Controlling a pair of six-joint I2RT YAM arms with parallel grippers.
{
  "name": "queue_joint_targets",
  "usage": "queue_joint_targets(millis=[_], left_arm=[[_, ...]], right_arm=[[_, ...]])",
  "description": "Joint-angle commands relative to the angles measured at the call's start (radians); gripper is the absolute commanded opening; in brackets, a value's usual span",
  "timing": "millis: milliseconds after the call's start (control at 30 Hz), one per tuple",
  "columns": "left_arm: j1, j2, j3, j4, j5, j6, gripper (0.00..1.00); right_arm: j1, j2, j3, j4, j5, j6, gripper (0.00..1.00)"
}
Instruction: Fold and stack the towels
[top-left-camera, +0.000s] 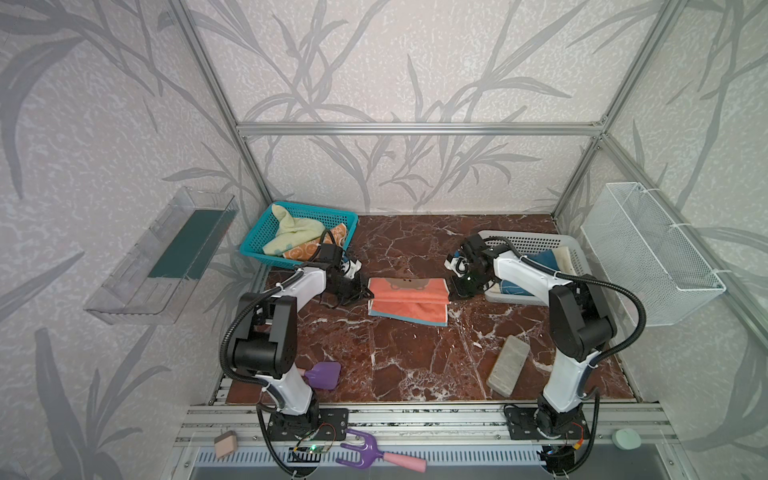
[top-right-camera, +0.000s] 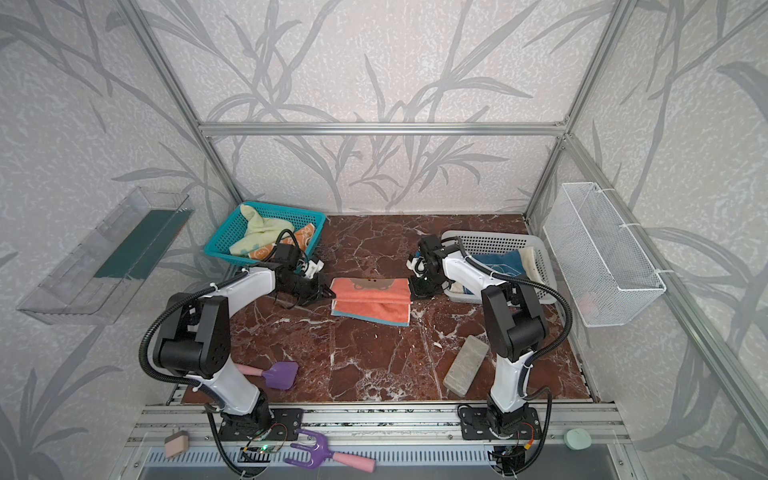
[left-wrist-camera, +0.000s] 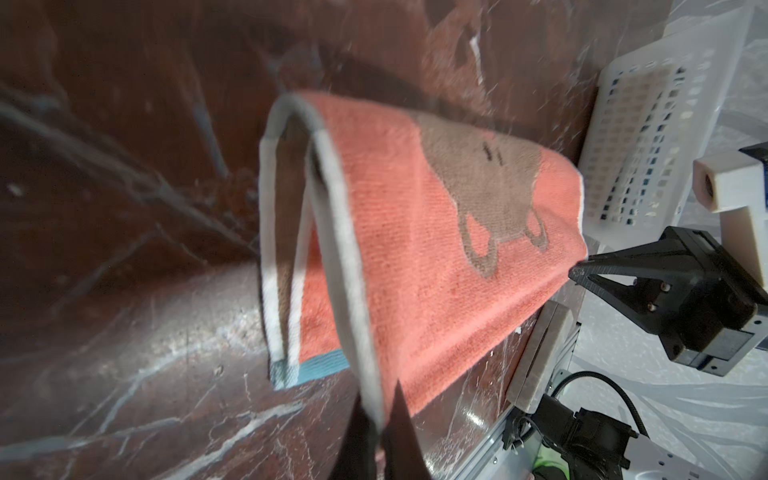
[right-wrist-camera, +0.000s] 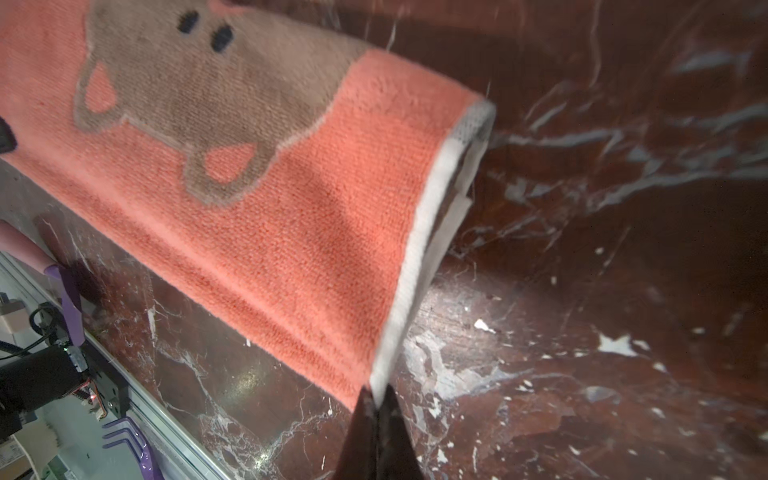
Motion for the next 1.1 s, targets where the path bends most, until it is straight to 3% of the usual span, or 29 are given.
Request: queue_joint_targets(millis=[0, 367, 433, 500, 567, 767, 867, 1067], left_arm=[[0.014, 0.008, -0.045, 0.021, -0.033, -0.005, 0.0], [0.014, -0.02, -0.084, 0.002, -0.052, 0.001, 0.0], [0.015, -0.014, -0.096, 0.003, -0.062, 0.004, 0.07], [0.015, -0.019, -0.103, -0.009, -0.079, 0.007, 0.19], [0.016, -0.049, -0.101, -0.036, -0.116, 0.013, 0.29], [0.018, -0.168, -0.063, -0.101, -0.234, 0.026, 0.31], [-0.025, -0.198, -0.028, -0.1, -0.298, 0.029, 0.28], [-0.27, -0.104, 0.073, 0.011, -0.35, -0.013, 0.26]], right_arm=[[-0.005, 0.009, -0.035, 0.005, 0.031, 0.021, 0.0], [0.039, -0.049, -0.086, -0.015, 0.035, 0.037, 0.0], [0.047, -0.053, -0.109, -0.006, 0.038, 0.049, 0.0], [0.056, -0.058, -0.122, -0.006, 0.038, 0.062, 0.11], [0.062, -0.08, -0.12, -0.015, 0.037, 0.073, 0.36], [0.052, -0.163, -0.089, -0.036, 0.061, 0.13, 0.74], [0.051, -0.159, -0.091, -0.009, 0.071, 0.177, 0.77], [0.062, -0.092, -0.126, 0.138, 0.051, 0.308, 0.77]])
